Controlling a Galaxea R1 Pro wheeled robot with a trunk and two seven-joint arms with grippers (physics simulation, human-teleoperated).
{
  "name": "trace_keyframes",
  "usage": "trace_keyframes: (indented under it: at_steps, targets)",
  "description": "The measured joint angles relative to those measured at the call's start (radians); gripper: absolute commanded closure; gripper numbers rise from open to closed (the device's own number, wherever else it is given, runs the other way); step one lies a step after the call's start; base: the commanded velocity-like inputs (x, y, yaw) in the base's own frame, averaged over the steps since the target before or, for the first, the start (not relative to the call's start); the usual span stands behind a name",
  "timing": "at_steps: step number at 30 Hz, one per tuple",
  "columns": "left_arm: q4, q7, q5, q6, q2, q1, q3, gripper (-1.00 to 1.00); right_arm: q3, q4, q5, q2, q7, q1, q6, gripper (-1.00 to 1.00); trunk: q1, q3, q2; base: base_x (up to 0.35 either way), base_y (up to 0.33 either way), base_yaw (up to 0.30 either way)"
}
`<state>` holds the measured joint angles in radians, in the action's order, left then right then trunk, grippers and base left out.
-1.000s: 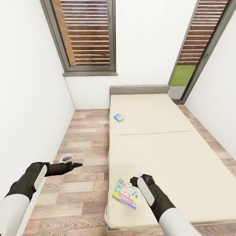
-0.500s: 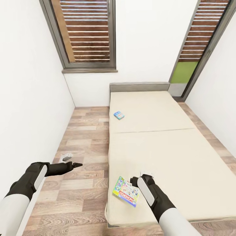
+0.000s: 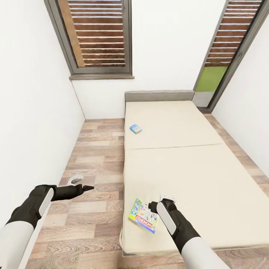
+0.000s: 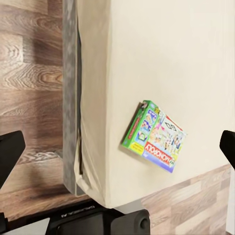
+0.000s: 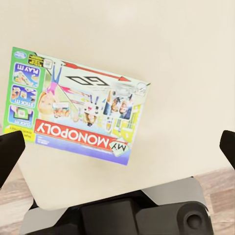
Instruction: Put all the toys in the child's room - the three board games (two on the bed and one on the table), the two jigsaw puzzles on the table, and the tennis ball on the table - inside the toy box on the table in the child's room.
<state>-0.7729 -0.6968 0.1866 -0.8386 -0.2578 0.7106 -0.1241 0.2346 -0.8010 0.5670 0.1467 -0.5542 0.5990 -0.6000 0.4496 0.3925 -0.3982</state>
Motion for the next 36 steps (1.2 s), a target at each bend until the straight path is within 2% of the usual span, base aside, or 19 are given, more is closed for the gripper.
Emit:
trace_keyframes:
  at_steps: [36]
  targets:
    - [0.000,0.000,-0.002,0.002,-0.001,0.000,0.000,-1.00,0.000,0.000,-0.001,0.000,0.000,0.000,0.000,-1.00,0.000,0.059,0.000,0.000,0.000,0.000]
